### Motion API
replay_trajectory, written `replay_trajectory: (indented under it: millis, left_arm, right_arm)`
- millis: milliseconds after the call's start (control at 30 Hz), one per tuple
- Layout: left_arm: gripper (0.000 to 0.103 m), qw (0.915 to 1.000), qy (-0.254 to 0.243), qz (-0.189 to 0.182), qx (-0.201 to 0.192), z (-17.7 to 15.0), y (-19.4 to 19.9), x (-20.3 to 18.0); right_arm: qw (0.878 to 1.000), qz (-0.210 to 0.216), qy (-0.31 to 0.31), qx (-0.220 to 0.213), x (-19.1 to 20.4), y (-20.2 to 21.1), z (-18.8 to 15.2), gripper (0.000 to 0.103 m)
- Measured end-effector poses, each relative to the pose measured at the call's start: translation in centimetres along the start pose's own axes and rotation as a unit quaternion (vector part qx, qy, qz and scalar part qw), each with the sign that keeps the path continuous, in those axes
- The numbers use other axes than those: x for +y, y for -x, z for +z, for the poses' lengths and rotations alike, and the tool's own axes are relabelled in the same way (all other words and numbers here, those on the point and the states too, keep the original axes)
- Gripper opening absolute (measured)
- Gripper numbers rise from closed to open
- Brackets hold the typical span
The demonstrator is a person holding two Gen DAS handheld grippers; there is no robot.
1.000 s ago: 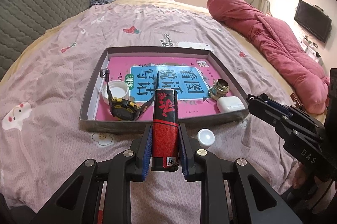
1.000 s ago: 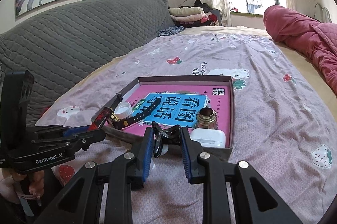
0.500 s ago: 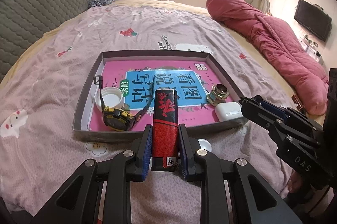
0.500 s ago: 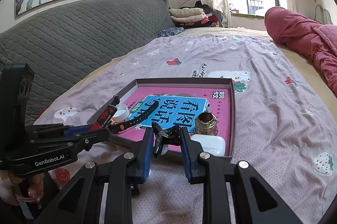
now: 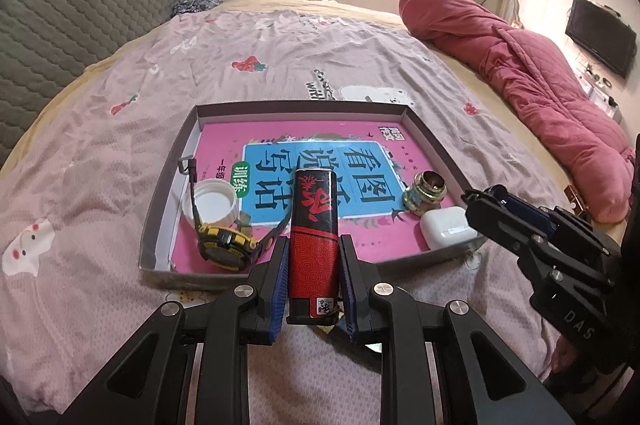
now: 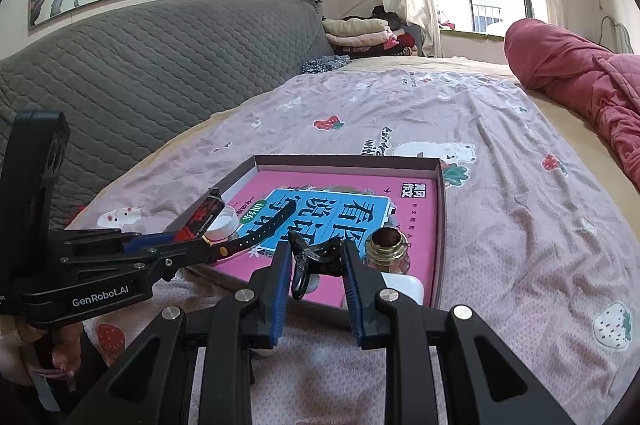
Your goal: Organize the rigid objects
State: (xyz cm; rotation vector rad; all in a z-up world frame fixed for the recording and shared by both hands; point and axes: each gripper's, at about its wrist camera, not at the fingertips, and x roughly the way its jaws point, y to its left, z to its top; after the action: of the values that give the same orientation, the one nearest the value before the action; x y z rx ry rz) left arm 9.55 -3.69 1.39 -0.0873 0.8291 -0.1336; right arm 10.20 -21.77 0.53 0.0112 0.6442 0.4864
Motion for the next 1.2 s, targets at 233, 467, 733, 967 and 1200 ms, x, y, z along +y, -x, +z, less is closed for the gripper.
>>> replay_trajectory:
  millis: [233,467,733,967,1200]
  left_arm:
    - [0.023,1.0,-0.002,-0.002,0.001,0.7,-0.7,-0.3]
    - [0.023,1.0,-0.001,-0.003,0.006,1.1,-1.6,-0.6]
    - [0.023,1.0,-0.003,-0.006,0.006,1.6,-2.3,-1.0]
    - [0.023,0.9999,-0.004,-0.004,0.013,1.7,-3.0,-0.9]
    - [0.023,0.9997,-0.005,-0.003,0.024,1.6,-4.0,-1.0]
  right_arm:
    - [1.0,-0.004,0.008,0.001,-0.1,-0.7,0.2,0.026]
    - [1.0,-0.008,0.007,0.002,-0.4,-1.2,0.3,0.026]
    - [1.0,-0.014,0.014,0.003,-0.2,-1.6,0.2,0.026]
    - [1.0,-0.018,0.011,0.009,-0.6,-2.5,0.3,0.026]
    - [1.0,-0.017,0.014,0.017,-0.7,-3.3,0.3,0.026]
